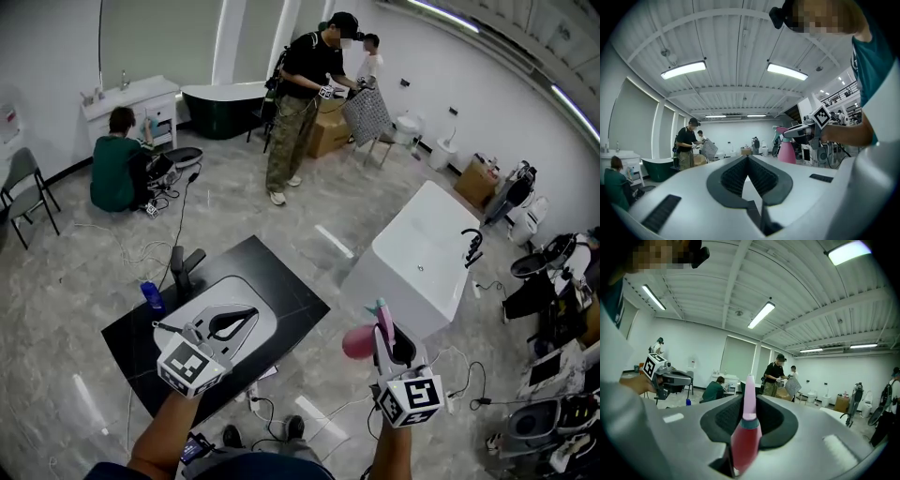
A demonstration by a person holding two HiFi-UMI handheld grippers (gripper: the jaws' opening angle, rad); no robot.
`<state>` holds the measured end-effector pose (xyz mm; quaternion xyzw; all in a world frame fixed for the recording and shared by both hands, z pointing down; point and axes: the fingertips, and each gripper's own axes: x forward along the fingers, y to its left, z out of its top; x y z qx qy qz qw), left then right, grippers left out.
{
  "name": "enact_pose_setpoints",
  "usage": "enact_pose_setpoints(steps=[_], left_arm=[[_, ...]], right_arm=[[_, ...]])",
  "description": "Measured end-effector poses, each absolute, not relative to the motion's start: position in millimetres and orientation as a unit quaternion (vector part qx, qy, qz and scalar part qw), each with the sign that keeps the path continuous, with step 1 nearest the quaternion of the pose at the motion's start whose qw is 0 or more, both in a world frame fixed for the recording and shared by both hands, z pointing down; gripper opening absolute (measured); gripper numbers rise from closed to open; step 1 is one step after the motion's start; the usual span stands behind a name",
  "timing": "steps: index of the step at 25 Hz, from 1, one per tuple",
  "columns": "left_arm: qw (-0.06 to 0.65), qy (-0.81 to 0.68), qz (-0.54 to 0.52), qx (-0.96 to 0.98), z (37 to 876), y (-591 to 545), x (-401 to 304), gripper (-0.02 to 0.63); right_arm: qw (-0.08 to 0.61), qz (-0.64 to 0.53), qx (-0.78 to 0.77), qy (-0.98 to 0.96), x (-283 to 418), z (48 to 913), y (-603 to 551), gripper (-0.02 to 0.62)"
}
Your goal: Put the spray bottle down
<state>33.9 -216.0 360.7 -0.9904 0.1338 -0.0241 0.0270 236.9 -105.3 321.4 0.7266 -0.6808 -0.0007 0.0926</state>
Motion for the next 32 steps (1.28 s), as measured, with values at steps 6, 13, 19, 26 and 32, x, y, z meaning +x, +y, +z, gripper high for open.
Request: enact_pose_setpoints(steps=[6,13,19,26,32], left_arm=[[0.04,0.19,-0.039,-0.98,359,-232,32,0.005],[0.043,0.252,-0.061,-0.965,362,-232,32,0.005],[0.04,0.281,-0.067,-0.957,360,-229,35,0.005],[0.04,0.308,-0.079,-0.947,368,-231,34,0.005],[0.033,0.328,-0.085,-0.94,378,-241,34,0.005]], right_arm=[[0.083,-0.003,0.691,-0.718,254,327,-147,0.094],[0.071,-0.008,0.646,-0.76,267,333,-185,0.094],[0.065,-0.012,0.625,-0.778,277,332,-205,0.094],[0.061,-0.013,0.604,-0.794,283,343,-229,0.094],[0.062,-0.009,0.586,-0.808,283,360,-263,0.094]])
